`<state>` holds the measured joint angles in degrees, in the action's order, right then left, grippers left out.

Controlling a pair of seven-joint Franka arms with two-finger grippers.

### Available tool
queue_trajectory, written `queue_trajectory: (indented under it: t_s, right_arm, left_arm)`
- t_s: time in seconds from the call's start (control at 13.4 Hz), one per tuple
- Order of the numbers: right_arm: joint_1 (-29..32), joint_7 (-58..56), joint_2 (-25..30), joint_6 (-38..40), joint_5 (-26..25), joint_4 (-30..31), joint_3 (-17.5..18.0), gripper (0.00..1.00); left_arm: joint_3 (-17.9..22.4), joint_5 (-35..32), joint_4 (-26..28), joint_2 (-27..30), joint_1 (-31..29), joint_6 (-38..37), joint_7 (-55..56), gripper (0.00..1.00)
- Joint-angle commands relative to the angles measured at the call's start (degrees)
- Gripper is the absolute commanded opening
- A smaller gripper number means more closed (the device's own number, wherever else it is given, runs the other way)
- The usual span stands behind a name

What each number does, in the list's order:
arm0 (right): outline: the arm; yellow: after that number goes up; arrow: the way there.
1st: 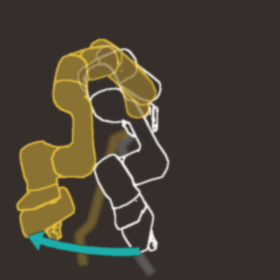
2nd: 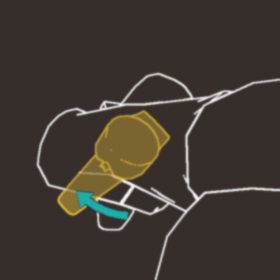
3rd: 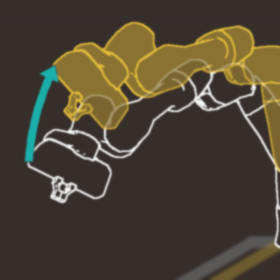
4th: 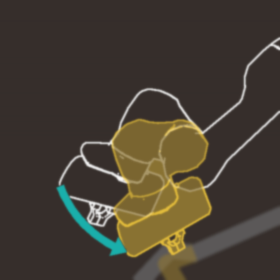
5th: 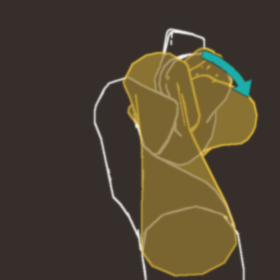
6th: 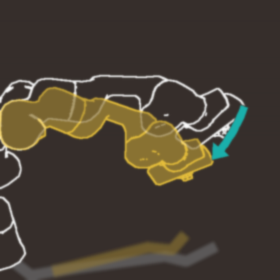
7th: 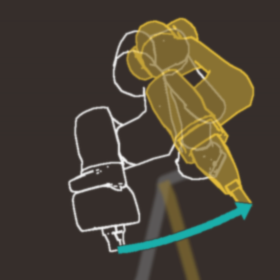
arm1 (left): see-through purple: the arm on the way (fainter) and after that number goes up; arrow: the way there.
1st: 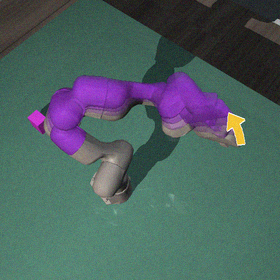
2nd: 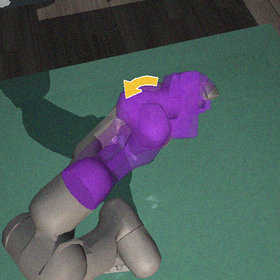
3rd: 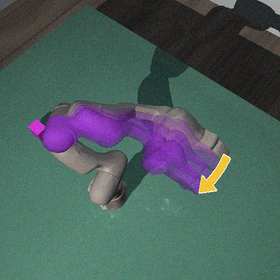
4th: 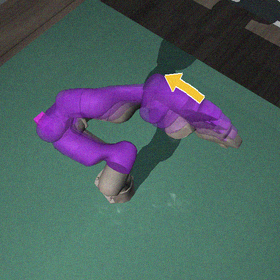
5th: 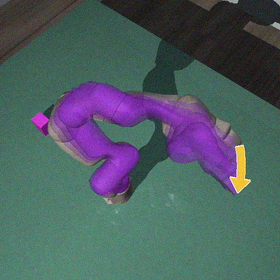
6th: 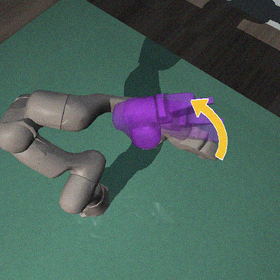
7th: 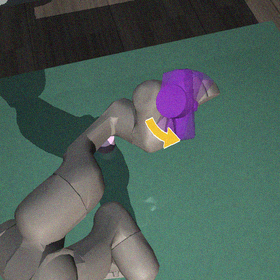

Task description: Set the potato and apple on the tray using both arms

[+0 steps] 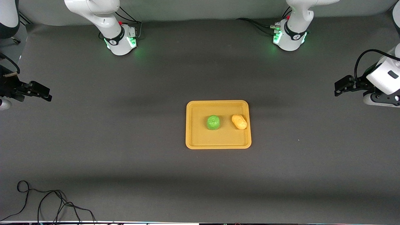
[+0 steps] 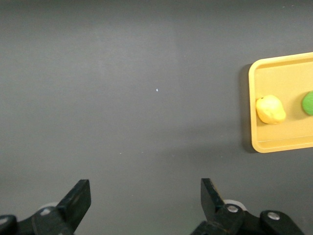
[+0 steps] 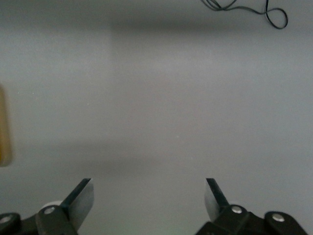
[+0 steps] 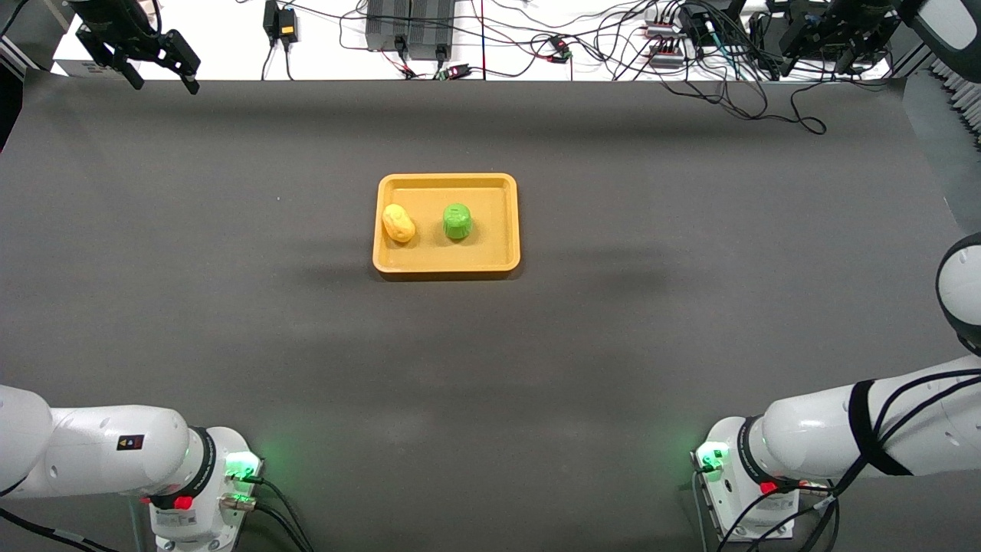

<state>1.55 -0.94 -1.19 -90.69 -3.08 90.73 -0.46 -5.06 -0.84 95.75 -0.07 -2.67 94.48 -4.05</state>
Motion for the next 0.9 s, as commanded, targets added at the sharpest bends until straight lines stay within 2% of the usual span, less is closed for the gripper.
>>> queue_trajectory:
  t_s: [0.0, 0.15, 0.3, 0.45, 0.75, 0.82]
  right_arm:
    - [-0.31, -1.26, 1.28, 2.62, 0.88, 0.15, -0.41, 1.00]
    - [-0.32, -1.09, 1.02, 2.63, 0.88, -0.02, -0.41, 1.00]
    - [-0.32, -0.30, 1.02, 2.71, 2.28, -0.11, -0.50, 1.00]
    - [-0.23, -0.12, 1.19, 2.71, 6.14, -0.11, -1.29, 1.00]
    - [-0.31, -0.12, 1.11, 2.71, 6.24, -0.11, -1.38, 1.00]
    - [-0.32, -0.12, 1.11, 2.71, 6.24, -0.11, -1.38, 1.00]
  left_arm:
    - [0.14, -1.27, 0.05, 0.07, 0.21, -0.08, 0.01, 1.00]
    - [0.14, -1.27, 1.19, -0.01, 0.21, 0.44, 0.01, 1.00]
    - [0.23, -1.62, 7.31, 1.56, -0.31, 2.10, 0.01, 0.99]
    - [0.49, -1.98, 13.74, 3.23, -0.58, 8.94, 0.10, 0.99]
    - [0.40, -1.36, 22.80, 3.24, 0.03, 15.63, -0.52, 0.99]
    - [0.23, -1.19, 23.34, 2.37, 0.38, 16.87, -0.43, 0.99]
